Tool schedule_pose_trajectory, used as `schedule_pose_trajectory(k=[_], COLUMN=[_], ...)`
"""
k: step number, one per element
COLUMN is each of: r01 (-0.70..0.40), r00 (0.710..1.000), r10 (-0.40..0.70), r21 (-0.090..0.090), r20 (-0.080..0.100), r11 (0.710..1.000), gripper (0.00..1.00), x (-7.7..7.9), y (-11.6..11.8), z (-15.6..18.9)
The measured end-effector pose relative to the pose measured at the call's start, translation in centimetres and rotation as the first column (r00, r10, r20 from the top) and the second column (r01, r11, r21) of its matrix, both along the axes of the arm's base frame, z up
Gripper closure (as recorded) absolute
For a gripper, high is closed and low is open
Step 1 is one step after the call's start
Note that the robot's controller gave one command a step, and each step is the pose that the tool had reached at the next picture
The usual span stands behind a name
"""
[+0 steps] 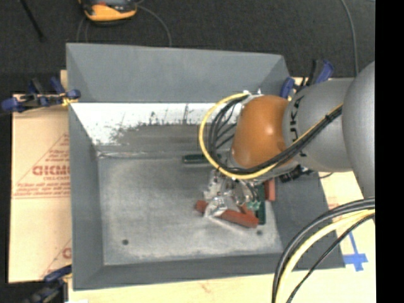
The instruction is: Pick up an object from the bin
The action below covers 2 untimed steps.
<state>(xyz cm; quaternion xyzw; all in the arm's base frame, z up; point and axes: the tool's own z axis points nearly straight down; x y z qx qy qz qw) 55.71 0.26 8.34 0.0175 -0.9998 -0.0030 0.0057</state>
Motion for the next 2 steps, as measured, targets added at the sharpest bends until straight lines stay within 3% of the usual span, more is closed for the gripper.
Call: schedule_pose_trajectory(k=[1, 2], r01=[0.0, -0.053], r00=[1.0, 0.998], r10=[0.0, 0.053], r21=[0.0, -0.008], r20=[0.004, 0.017], r11=[1.0, 0.999], gripper=[1.0, 1.0], x=[0.1, 2.4], y=[0.0, -0.9], z=[0.0, 12.7])
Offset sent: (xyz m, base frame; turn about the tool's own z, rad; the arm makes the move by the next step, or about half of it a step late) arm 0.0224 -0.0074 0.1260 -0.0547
